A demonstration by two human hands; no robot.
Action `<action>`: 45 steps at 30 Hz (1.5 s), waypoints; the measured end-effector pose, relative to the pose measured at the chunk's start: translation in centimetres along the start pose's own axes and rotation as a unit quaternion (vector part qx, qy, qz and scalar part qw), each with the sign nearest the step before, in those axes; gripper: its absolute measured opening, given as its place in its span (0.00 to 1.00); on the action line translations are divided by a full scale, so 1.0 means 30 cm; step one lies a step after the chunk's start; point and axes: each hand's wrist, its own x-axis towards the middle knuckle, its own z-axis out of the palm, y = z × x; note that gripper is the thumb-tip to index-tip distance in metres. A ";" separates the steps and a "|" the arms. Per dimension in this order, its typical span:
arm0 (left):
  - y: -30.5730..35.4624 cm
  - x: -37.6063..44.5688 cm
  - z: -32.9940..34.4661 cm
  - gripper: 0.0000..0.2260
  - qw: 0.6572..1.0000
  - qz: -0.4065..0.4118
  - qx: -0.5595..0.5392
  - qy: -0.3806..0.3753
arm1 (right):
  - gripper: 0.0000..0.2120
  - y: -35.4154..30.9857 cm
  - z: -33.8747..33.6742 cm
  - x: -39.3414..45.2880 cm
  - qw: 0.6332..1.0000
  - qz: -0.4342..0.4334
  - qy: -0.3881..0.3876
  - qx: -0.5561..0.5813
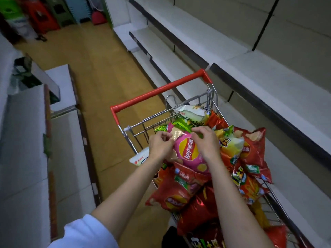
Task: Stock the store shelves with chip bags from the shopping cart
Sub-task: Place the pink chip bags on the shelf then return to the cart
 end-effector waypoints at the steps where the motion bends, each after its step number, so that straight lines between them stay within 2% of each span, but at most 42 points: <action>1: 0.002 0.022 0.005 0.10 1.000 -0.010 0.007 -0.010 | 0.13 -0.004 0.000 0.021 0.999 0.004 -0.015 -0.032; 5: 0.003 0.079 -0.001 0.10 0.999 -0.028 0.009 -0.037 | 0.21 0.001 -0.001 0.061 0.987 0.037 -0.117 -0.104; 8: 0.032 0.101 -0.019 0.13 0.998 -0.022 -0.016 -0.059 | 0.19 -0.002 -0.026 0.080 0.987 0.045 -0.133 -0.075; 10: 0.057 0.114 -0.042 0.15 0.996 -0.008 -0.055 -0.071 | 0.15 -0.021 -0.058 0.083 0.991 0.034 -0.119 -0.054; 13: 0.090 0.141 -0.077 0.18 0.988 -0.008 -0.130 -0.083 | 0.15 -0.066 -0.106 0.087 0.995 0.024 -0.086 -0.033; 17: 0.118 0.170 -0.107 0.26 0.966 0.010 -0.220 -0.133 | 0.18 -0.127 -0.141 0.085 0.999 0.034 0.012 0.033; 20: 0.140 0.188 -0.105 0.46 0.951 0.006 -0.208 -0.229 | 0.20 -0.186 -0.131 0.090 0.992 0.073 0.080 0.058; 22: 0.162 0.186 -0.098 0.51 0.937 -0.008 -0.183 -0.299 | 0.17 -0.222 -0.106 0.095 0.986 0.096 0.121 0.062; 24: 0.191 0.190 -0.102 0.46 0.925 -0.032 -0.185 -0.331 | 0.15 -0.250 -0.070 0.100 0.982 0.106 0.125 0.096; 26: 0.200 0.222 -0.119 0.38 0.927 -0.041 -0.182 -0.324 | 0.14 -0.267 -0.040 0.104 0.977 0.115 0.105 0.150; 28: 0.200 0.266 -0.155 0.34 0.931 -0.053 -0.188 -0.310 | 0.15 -0.271 -0.014 0.112 0.965 0.136 0.091 0.206; 32: 0.196 0.343 -0.223 0.29 0.931 -0.065 -0.186 -0.308 | 0.21 -0.196 0.032 0.145 0.923 0.247 0.114 0.273; 35: 0.198 0.389 -0.253 0.25 0.928 -0.076 -0.184 -0.315 | 0.35 -0.127 0.049 0.192 0.846 0.352 0.100 0.388; 37: 0.201 0.408 -0.266 0.27 0.927 -0.084 -0.175 -0.321 | 0.39 -0.104 0.048 0.233 0.801 0.383 0.086 0.453; 45: 0.212 0.520 -0.315 0.26 0.917 -0.079 -0.125 -0.369 | 0.18 -0.118 0.052 0.398 0.669 0.440 0.095 0.592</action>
